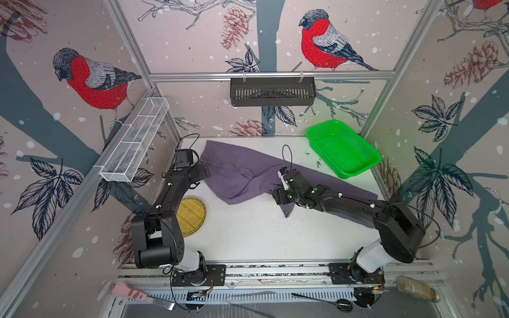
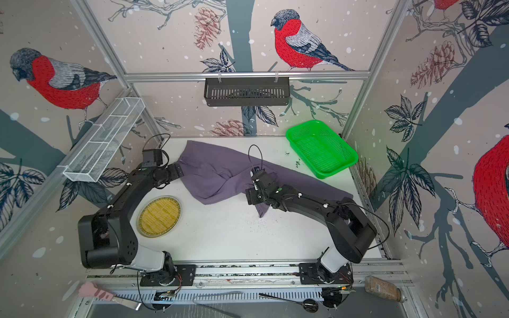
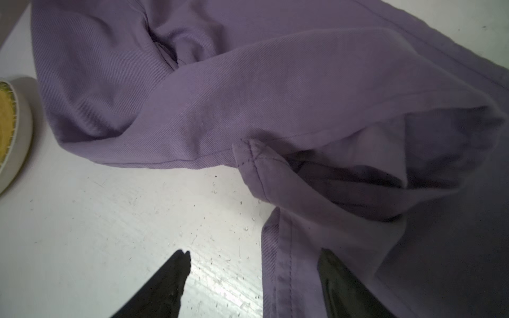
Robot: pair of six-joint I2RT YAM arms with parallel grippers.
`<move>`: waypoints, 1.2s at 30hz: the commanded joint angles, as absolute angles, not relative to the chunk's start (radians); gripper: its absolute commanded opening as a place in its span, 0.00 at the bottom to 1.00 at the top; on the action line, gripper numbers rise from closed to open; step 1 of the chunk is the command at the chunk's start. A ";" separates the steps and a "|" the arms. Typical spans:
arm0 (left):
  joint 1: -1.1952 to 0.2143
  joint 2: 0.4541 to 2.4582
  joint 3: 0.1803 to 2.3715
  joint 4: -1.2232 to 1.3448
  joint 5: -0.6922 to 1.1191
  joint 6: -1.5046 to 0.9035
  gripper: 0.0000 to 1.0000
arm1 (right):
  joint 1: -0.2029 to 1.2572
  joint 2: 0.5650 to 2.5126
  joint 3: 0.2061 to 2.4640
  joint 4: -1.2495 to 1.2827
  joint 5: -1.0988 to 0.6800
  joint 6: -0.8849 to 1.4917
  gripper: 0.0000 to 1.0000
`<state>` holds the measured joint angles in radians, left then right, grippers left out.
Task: Fold and stack the trousers
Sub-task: Flatten out the trousers at the center of the table.
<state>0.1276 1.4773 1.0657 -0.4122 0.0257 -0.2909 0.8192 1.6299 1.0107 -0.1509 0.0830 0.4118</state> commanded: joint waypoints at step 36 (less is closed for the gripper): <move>0.129 1.578 1.088 -0.383 0.023 -0.300 0.89 | 0.510 1.094 0.772 -0.307 0.224 0.432 0.04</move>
<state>0.1284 1.5665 1.0760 -0.3950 0.0475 -0.2909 0.5423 1.1557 0.7948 -0.2737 0.2905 0.4416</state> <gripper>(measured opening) 0.888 0.067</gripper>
